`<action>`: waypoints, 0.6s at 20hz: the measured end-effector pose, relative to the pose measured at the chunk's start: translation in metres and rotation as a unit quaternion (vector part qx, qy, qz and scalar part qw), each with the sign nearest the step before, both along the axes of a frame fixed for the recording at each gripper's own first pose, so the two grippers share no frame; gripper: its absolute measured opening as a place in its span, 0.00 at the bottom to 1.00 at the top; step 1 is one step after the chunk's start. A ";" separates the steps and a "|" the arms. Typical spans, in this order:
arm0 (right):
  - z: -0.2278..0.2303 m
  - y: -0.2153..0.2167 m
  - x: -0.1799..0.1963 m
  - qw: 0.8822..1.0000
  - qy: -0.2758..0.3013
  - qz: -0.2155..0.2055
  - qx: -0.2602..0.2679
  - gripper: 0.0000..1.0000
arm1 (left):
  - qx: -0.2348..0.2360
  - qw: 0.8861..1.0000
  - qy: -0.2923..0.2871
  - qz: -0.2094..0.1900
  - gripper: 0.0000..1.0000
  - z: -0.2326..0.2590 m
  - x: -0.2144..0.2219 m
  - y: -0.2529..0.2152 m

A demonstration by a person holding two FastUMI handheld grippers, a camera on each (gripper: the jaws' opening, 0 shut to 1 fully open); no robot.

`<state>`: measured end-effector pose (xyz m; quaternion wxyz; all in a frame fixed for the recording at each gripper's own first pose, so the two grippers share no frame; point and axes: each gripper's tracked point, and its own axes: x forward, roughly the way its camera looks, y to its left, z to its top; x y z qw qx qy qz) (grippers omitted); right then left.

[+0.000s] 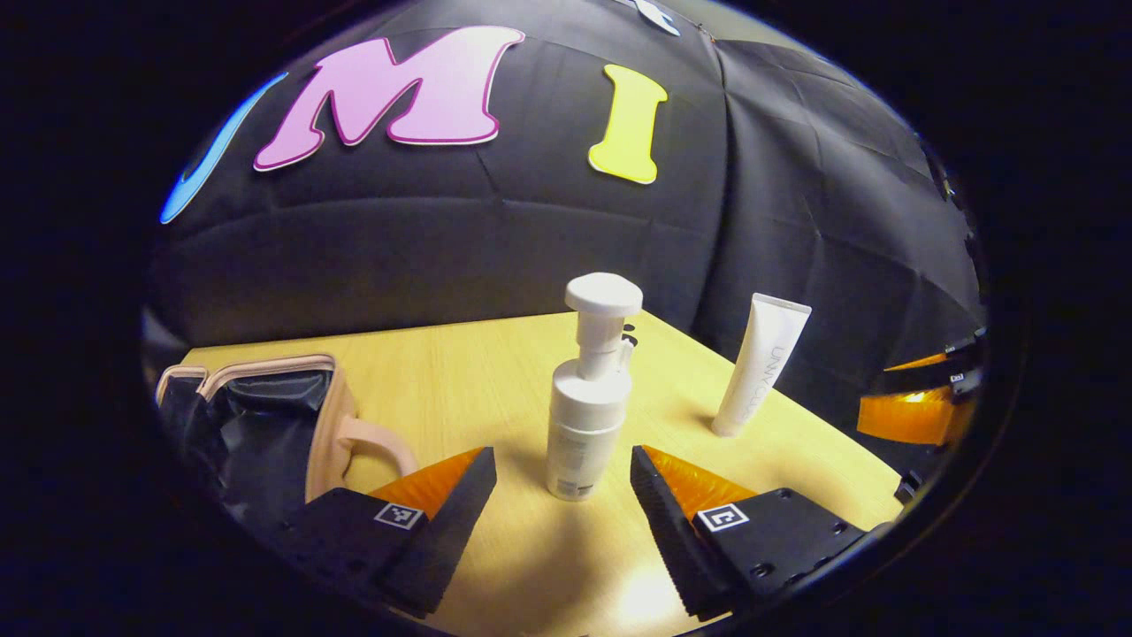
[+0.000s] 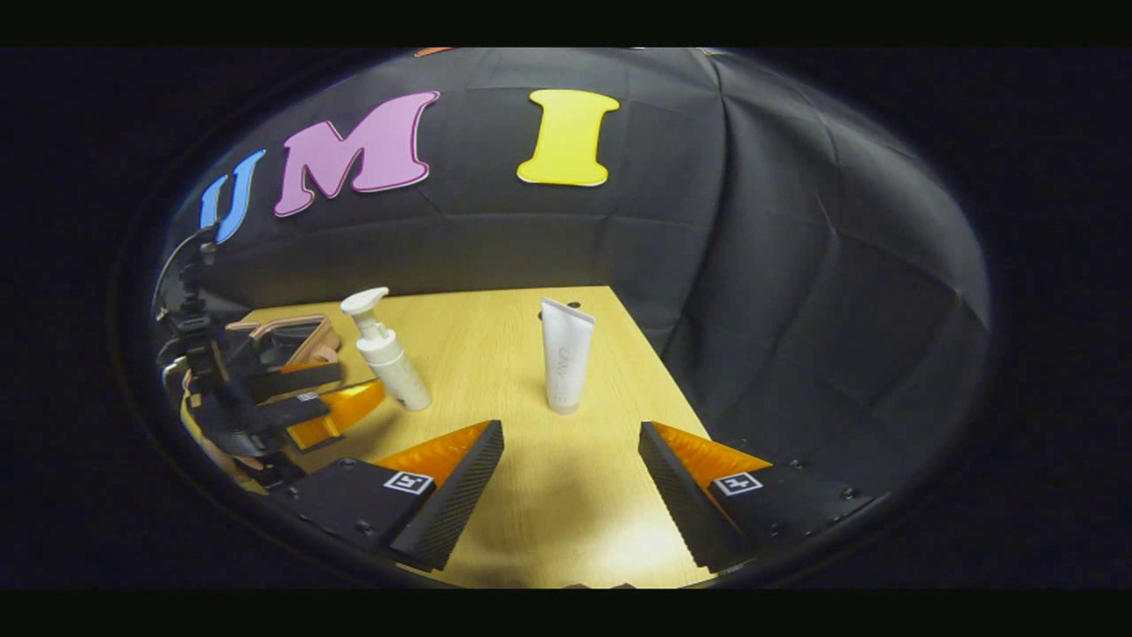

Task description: First open the suitcase, pack the skin care products into it, and then close the suitcase.

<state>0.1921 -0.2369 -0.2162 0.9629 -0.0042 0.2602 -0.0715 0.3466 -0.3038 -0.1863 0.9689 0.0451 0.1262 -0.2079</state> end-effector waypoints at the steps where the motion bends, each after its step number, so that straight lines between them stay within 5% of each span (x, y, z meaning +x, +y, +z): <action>1: -0.001 -0.002 -0.003 1.000 0.000 -0.002 0.001 0.99 | 0.005 1.000 -0.005 -0.002 0.96 -0.002 0.011 -0.006; 8: -0.016 -0.007 0.008 1.000 0.007 -0.008 0.015 0.99 | 0.025 0.999 -0.018 -0.012 0.93 -0.005 0.055 -0.043; 12: -0.026 -0.001 0.032 1.000 -0.001 0.007 0.007 0.99 | 0.019 1.000 -0.012 -0.003 0.65 -0.005 0.065 -0.045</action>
